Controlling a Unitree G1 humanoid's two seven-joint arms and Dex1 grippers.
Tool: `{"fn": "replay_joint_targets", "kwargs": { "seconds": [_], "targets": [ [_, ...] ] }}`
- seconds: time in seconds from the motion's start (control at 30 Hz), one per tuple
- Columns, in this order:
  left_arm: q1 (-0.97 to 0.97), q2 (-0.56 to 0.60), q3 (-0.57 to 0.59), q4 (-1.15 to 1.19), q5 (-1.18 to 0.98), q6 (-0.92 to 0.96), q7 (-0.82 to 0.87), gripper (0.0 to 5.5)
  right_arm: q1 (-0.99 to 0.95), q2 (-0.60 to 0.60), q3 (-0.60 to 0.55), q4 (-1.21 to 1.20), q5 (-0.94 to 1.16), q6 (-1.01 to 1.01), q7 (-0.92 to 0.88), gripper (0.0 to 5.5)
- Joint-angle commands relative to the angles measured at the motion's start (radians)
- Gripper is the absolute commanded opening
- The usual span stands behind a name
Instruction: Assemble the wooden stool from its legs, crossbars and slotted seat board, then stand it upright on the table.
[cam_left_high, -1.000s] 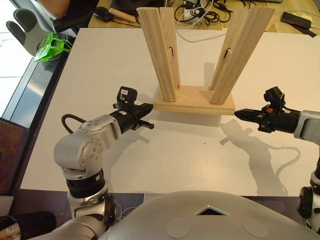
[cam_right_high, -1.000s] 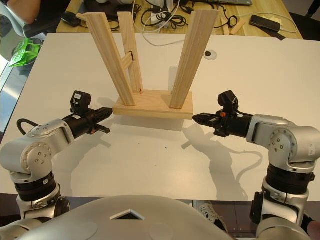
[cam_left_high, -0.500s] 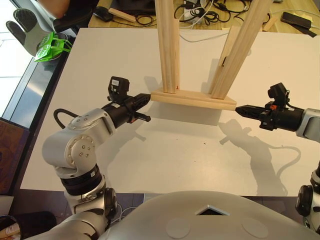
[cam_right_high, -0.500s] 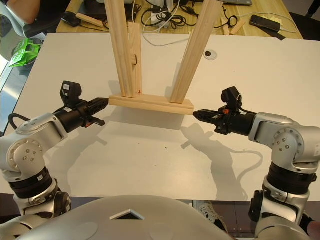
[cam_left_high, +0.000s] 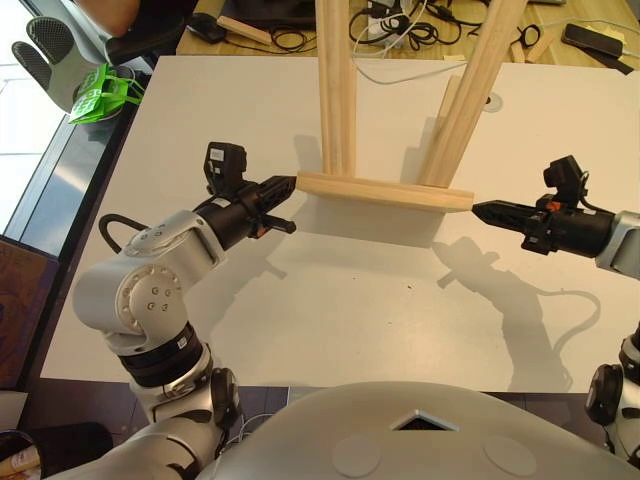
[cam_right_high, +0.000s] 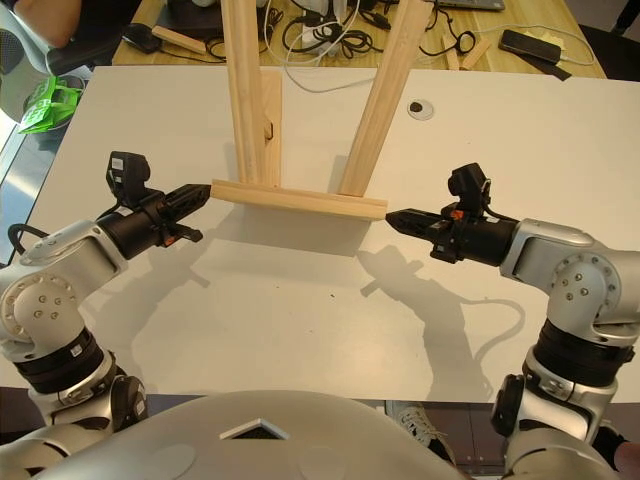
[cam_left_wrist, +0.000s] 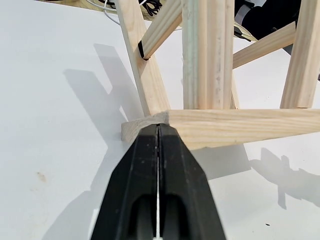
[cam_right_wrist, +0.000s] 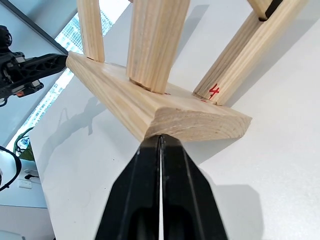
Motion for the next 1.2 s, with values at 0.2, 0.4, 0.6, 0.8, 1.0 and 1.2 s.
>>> {"fn": "replay_joint_targets", "kwargs": {
  "seconds": [0.2, 0.4, 0.6, 0.8, 1.0, 1.2],
  "targets": [
    [-0.055, -0.092, -0.073, -0.063, -0.208, 0.075, -0.119, 0.01, -0.067, 0.074, 0.042, -0.071, 0.162, 0.02, 0.051, 0.0],
    [-0.056, -0.108, -0.066, -0.076, -0.213, 0.094, -0.12, 0.01, -0.065, 0.074, 0.036, -0.072, 0.166, 0.026, 0.051, 0.0],
    [-0.054, -0.109, -0.06, -0.084, -0.212, 0.107, -0.127, 0.01, -0.05, 0.058, 0.038, -0.065, 0.151, 0.01, 0.056, 0.0],
    [-0.047, -0.09, -0.054, -0.094, -0.217, 0.12, -0.143, 0.01, -0.035, 0.003, 0.027, -0.019, 0.119, -0.037, 0.079, 0.0],
    [-0.006, 0.008, -0.072, -0.101, -0.211, 0.076, -0.169, 0.01, 0.027, -0.071, 0.059, 0.028, 0.066, -0.154, 0.1, 0.0],
    [-0.009, 0.124, -0.025, 0.0, -0.144, -0.005, -0.158, 0.01, 0.072, -0.164, 0.052, 0.16, -0.003, -0.307, 0.132, 0.0]
  ]
}}
